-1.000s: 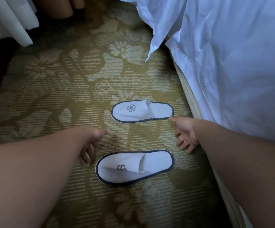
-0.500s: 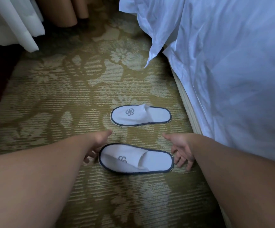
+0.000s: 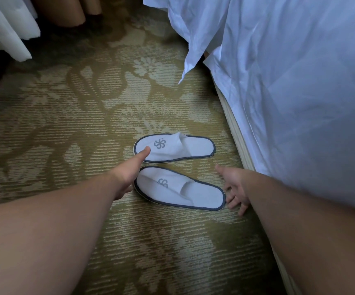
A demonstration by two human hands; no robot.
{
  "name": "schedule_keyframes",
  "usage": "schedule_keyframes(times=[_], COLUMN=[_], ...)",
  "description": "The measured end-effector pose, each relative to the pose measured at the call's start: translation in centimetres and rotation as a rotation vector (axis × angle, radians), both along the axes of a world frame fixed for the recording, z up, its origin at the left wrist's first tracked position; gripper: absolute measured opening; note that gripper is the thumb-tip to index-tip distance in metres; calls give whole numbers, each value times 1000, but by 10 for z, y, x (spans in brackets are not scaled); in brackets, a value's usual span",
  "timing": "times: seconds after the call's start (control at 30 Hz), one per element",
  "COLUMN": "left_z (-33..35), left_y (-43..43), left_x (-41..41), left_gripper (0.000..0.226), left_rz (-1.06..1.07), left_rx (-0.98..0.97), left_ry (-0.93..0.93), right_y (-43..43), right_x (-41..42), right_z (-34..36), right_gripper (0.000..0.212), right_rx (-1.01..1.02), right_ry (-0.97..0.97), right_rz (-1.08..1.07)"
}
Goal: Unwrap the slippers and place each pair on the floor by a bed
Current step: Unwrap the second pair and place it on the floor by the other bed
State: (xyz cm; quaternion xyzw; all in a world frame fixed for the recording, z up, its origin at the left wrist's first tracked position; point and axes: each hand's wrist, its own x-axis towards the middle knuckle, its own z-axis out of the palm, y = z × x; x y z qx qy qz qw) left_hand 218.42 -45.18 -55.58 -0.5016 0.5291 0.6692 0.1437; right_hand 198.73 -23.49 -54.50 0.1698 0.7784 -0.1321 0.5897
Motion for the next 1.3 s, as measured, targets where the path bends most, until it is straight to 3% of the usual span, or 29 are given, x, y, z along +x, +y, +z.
schedule_keyframes(times=[0.23, 0.33, 0.5, 0.7, 0.83, 1.03, 1.3], left_z=[-6, -7, -3, -2, 0, 6, 11], left_y=[-1, -3, -1, -2, -6, -3, 3], left_x=[-8, -14, -22, -23, -23, -24, -25], left_gripper=[103, 86, 62, 72, 80, 47, 67], left_rz=[40, 111, 127, 166, 149, 150, 163], left_rx=[-13, 4, -162, -52, -9, -35, -73], left_ry=[-25, -6, -82, -142, -70, -7, -216], right_y=[-9, -14, -19, -25, -27, -28, -30], right_x=[-10, -14, -20, -24, -24, -23, -20], right_z=[-1, -1, -1, -2, -3, -3, 2], right_gripper=[116, 114, 111, 107, 99, 93, 93], right_rx=[-47, -55, -77, -134, -186, -228, -252], right_ry=[31, 66, 97, 144, 204, 229, 239], right_rz=[-34, -53, -121, -198, -235, -264, -296])
